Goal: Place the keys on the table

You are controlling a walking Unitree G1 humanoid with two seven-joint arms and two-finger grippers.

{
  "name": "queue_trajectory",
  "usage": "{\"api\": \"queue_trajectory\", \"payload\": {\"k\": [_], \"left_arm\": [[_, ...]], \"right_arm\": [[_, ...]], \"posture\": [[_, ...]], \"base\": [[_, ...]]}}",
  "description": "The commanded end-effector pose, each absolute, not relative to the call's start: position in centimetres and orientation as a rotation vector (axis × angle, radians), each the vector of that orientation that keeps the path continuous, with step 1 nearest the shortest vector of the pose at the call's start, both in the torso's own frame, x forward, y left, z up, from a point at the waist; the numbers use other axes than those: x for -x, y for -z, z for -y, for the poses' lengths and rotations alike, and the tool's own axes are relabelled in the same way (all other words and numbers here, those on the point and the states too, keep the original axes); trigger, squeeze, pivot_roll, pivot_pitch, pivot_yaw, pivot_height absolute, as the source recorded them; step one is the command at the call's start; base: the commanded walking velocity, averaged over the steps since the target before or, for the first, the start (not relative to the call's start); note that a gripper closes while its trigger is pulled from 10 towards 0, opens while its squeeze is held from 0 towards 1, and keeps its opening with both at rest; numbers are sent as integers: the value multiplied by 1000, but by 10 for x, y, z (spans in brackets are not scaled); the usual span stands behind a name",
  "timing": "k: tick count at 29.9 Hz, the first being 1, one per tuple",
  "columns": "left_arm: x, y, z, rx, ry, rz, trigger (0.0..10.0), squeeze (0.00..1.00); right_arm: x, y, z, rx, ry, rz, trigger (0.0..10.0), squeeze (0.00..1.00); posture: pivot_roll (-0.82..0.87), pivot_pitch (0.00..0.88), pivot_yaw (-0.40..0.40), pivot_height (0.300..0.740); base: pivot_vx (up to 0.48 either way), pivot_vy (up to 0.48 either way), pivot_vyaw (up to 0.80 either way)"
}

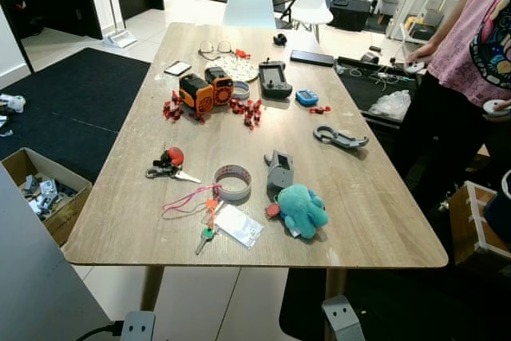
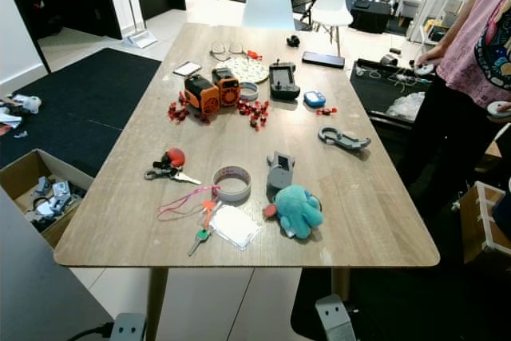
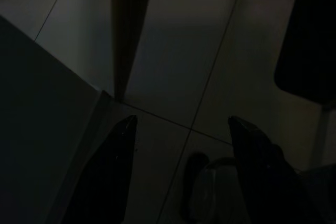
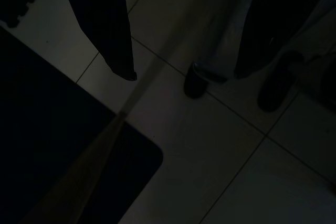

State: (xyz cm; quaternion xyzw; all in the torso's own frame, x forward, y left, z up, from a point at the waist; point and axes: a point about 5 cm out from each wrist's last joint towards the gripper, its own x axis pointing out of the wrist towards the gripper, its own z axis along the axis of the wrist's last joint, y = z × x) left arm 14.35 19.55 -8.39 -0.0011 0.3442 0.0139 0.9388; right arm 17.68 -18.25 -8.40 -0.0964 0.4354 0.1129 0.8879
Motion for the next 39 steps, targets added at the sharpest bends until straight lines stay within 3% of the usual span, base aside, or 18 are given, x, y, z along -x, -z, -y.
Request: {"api": "queue_trajectory", "payload": {"k": [1,28,39], "left_arm": [[-140,87,-193,28,-53,-726,10000,0],[-143,84,-193,42,-21,-699,10000,0],[-141,85,-194,60,-27,-701,10000,0]], "right_arm": [[-172,86,184,214,-249,-926,10000,0],[-172,86,187,208,-228,-930,10000,0],[-172,86,188,210,-229,-929,10000,0]], "posture": [[73,76,-94,740],[70,49,-90,740],[74,45,-93,740]], "base": [[0,0,0],[0,0,0],[-441,0,0]]}}
